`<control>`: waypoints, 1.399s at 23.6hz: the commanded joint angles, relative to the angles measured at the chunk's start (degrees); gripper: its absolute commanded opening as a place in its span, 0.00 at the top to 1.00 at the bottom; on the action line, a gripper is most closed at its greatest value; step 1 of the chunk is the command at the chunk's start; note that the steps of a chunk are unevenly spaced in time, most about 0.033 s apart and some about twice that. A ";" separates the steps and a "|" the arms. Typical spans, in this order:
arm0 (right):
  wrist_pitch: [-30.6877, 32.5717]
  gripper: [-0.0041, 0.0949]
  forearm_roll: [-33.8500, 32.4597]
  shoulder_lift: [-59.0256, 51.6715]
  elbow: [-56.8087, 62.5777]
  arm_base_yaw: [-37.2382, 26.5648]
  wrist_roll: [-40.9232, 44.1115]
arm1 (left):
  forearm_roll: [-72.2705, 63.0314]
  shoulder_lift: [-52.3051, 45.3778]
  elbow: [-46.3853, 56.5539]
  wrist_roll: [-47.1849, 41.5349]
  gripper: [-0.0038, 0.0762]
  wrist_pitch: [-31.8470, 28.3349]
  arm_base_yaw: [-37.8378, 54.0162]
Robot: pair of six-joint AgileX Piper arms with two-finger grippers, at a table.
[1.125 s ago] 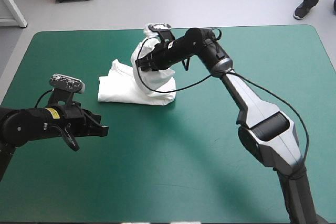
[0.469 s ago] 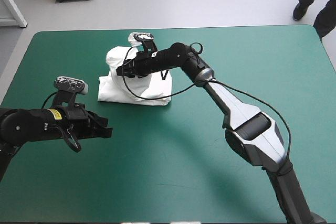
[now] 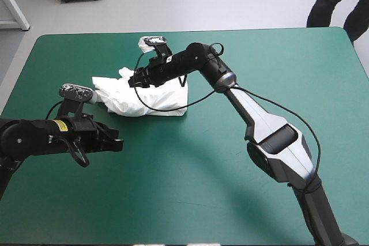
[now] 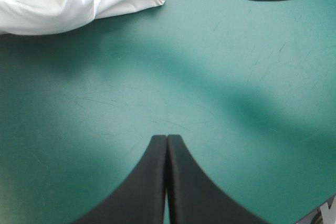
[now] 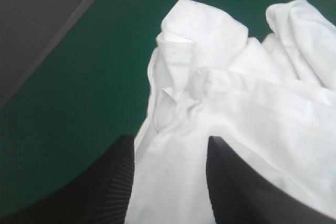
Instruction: Fold the cloth
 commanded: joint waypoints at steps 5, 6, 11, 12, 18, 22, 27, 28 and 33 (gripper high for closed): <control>11.49 0.53 -14.31 -4.29 -3.65 -2.01 6.80 | -1.81 -0.85 -1.58 -0.10 0.98 -3.30 -0.05; 12.30 0.53 -15.63 -4.29 -3.65 -2.24 6.95 | -1.81 -0.85 -1.58 -0.10 0.98 -3.32 -0.05; 15.25 0.44 -19.26 -4.29 -3.65 -7.15 9.58 | -2.62 -0.85 -1.58 -0.10 0.98 -3.32 -0.05; 15.83 0.43 -19.24 -4.29 -3.65 -7.55 9.58 | -2.68 -0.85 -1.58 -0.10 0.98 -3.32 -0.05; 16.05 0.42 -21.27 -3.00 -2.68 -8.92 9.81 | -2.90 -0.85 -1.58 -0.10 0.98 -3.89 -0.05; 16.05 0.42 -20.02 -0.24 -1.66 -8.92 11.29 | -3.00 -0.85 -1.58 -0.10 0.98 -3.89 -0.05; 16.05 0.42 -16.77 2.02 -1.66 -8.92 11.44 | -3.14 -0.85 -1.58 -0.10 0.98 -4.38 -0.05; 16.05 0.42 -15.89 2.43 -1.66 -8.92 11.44 | -3.14 -0.85 -1.58 -0.10 0.98 -4.49 -0.05; 16.05 0.42 -13.06 3.49 -1.66 -8.69 11.44 | -4.43 -0.85 -1.58 -0.10 0.98 -5.00 -0.05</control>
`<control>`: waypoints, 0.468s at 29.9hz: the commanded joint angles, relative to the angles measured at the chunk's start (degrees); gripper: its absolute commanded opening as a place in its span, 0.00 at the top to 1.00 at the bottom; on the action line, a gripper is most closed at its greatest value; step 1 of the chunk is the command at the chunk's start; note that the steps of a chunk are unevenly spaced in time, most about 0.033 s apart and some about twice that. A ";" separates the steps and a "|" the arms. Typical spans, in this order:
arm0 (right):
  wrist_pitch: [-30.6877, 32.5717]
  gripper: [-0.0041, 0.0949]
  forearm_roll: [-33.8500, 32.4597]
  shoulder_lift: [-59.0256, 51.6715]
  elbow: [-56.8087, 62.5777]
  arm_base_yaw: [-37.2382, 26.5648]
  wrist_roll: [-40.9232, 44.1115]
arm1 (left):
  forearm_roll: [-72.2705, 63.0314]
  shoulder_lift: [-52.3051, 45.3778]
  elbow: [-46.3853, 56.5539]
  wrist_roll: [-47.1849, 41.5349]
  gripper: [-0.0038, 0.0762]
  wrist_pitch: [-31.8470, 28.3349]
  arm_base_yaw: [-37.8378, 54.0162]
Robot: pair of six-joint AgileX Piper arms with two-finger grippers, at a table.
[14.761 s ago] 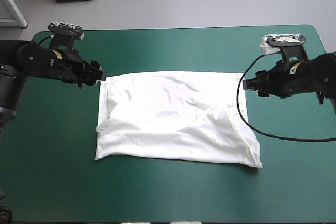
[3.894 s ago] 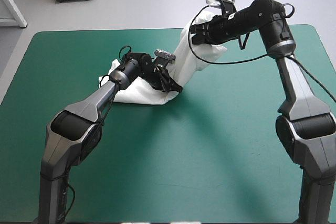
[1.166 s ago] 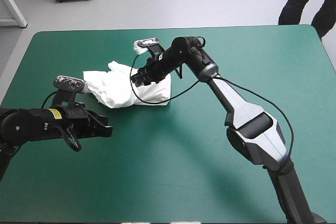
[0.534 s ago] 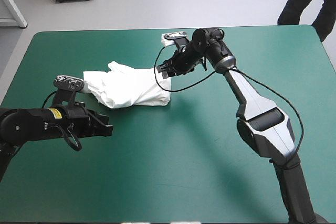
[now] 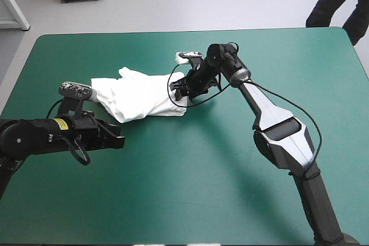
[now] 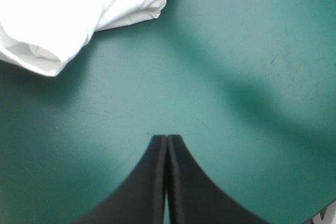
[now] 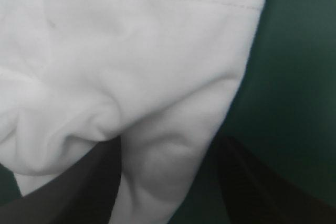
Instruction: Fold the cloth
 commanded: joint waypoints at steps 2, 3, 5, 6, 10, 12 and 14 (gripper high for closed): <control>0.43 0.42 3.25 -3.35 -1.25 0.23 -0.07 | -2.99 -0.85 -1.58 -0.10 0.98 -3.13 -0.05; 0.43 0.44 3.25 -2.97 -1.25 0.37 -0.07 | -2.99 -0.85 -1.58 -0.10 0.98 -3.13 -0.05; 0.43 0.50 3.34 -2.83 -1.25 0.48 0.45 | -2.99 -0.85 -1.58 -0.10 0.98 -3.13 -0.05; 0.43 0.56 3.18 -2.75 -1.25 0.48 1.04 | -2.99 -0.85 -1.58 -0.10 0.98 -3.13 -0.05; 0.43 0.87 0.68 -2.75 -1.25 0.48 1.52 | -2.99 -0.85 -1.58 -0.10 0.98 -3.13 -0.05; 0.43 0.97 -3.15 -2.87 -1.25 0.37 2.85 | -3.11 -0.85 -1.58 -0.10 0.98 -3.13 -0.05; 0.43 0.97 -5.95 -2.98 -1.25 0.37 3.22 | -3.11 -0.85 -1.58 -0.10 0.98 -3.13 -0.05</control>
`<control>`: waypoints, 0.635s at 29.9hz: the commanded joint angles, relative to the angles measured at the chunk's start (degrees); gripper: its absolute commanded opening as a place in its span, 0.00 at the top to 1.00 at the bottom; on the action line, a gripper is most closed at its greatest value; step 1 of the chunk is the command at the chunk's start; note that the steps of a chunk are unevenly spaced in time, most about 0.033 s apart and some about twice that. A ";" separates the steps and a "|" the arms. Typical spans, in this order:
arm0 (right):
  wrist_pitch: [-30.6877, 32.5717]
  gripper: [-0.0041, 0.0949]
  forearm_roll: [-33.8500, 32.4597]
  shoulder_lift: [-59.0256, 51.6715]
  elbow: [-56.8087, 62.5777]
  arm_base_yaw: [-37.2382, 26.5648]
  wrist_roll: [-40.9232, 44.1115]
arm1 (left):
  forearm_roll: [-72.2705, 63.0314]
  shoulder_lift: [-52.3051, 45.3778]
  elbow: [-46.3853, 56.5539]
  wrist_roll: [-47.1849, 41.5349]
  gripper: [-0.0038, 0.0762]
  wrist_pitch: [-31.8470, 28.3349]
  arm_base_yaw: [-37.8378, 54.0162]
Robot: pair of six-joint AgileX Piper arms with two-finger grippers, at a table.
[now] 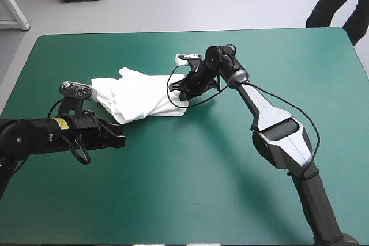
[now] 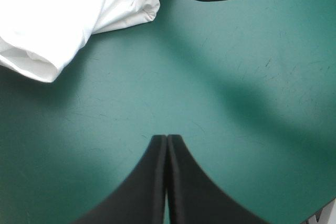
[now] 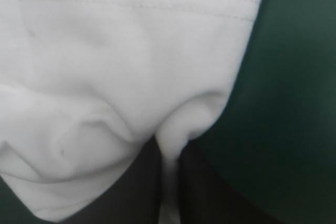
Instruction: Fold the cloth
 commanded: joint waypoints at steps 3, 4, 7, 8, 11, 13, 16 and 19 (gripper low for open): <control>1.22 0.97 -7.71 -4.15 -1.25 -0.34 0.89 | -2.43 -0.85 -1.58 -0.10 0.98 -2.77 -0.05; 1.22 0.97 -8.87 -4.28 -1.25 -0.44 0.89 | -2.43 -0.85 -1.58 -0.10 0.98 -2.77 -0.05; 1.31 0.97 -11.78 -4.50 -1.25 -1.40 0.89 | -2.43 -0.85 -1.58 -0.10 0.98 -2.77 -0.05; 1.31 0.97 -12.66 -4.80 -1.25 -1.87 0.89 | -2.43 -0.85 -1.58 -0.10 0.98 -2.77 -0.05; 1.31 0.97 -14.84 -5.48 -1.25 -3.30 0.62 | -2.43 -0.85 -1.58 -0.10 0.98 -2.77 -0.05; 1.31 0.97 -15.17 -6.18 -1.00 -4.81 0.32 | -2.43 -0.85 -1.58 -0.10 0.98 -2.86 -0.05; 1.31 0.97 -17.94 -8.43 2.54 -7.32 -0.01 | -2.43 -0.85 -1.58 -0.10 0.98 -3.14 -0.05; 1.31 0.97 -21.02 -11.76 9.92 -10.29 -0.63 | -2.43 -0.85 -1.58 -0.10 0.98 -3.62 -0.05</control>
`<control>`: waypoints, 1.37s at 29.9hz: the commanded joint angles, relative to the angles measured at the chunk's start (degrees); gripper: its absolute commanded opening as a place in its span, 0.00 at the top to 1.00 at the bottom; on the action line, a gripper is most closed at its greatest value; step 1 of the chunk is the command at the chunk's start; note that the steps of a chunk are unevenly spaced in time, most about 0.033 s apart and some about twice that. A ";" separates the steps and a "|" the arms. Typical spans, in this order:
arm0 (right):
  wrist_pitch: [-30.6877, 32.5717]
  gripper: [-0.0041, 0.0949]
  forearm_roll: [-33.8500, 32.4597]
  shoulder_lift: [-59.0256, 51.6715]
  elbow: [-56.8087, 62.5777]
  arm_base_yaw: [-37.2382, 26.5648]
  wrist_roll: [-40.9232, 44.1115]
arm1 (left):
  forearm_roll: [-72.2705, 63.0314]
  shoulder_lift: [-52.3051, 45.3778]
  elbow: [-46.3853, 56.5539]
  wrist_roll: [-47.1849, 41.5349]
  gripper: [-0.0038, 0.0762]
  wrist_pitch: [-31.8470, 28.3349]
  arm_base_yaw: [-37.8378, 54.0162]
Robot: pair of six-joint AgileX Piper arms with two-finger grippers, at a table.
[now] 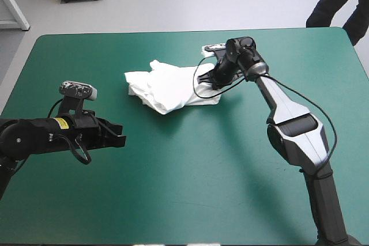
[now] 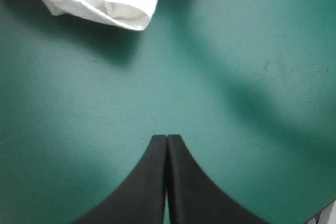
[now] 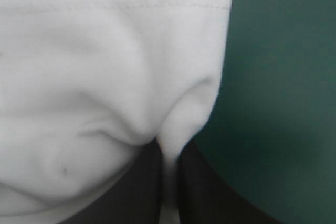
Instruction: Fold the cloth
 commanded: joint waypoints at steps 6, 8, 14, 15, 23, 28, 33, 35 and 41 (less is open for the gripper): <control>1.66 0.97 -6.37 -12.17 17.53 -11.31 -1.43 | -2.20 -0.85 -1.58 -0.10 0.98 -4.74 -0.05; 1.66 0.98 -7.11 -13.46 20.30 -14.13 -1.83 | -2.20 -0.85 -1.58 -0.10 0.98 -5.42 -0.05; 1.66 0.97 -11.14 -15.50 21.77 -23.06 -1.83 | -2.20 -0.85 -1.58 -0.10 0.98 -5.55 -0.05; 1.66 0.97 -11.92 -15.79 21.77 -24.61 -1.83 | -2.20 -0.85 -1.58 -0.10 0.98 -5.55 -0.05; 1.66 0.97 -16.13 -16.27 21.77 -34.81 -2.93 | -2.20 -0.85 -1.58 -0.10 0.98 -5.55 -0.05; 1.56 0.97 -18.14 -16.27 21.67 -39.70 -2.93 | -2.20 -0.85 -1.58 -0.10 0.98 -5.55 -0.05; 1.45 0.97 -18.10 -16.32 20.61 -43.35 -2.93 | -2.20 -0.85 -1.58 -0.10 0.98 -5.55 -0.05; 1.55 0.97 -16.84 -16.32 19.09 -44.50 -2.54 | -2.20 -0.85 -1.58 -0.10 0.98 -5.55 -0.05; 1.55 0.59 -12.30 -16.32 15.25 -45.75 -4.59 | -2.20 -0.63 -1.58 -0.10 0.98 -5.65 -0.05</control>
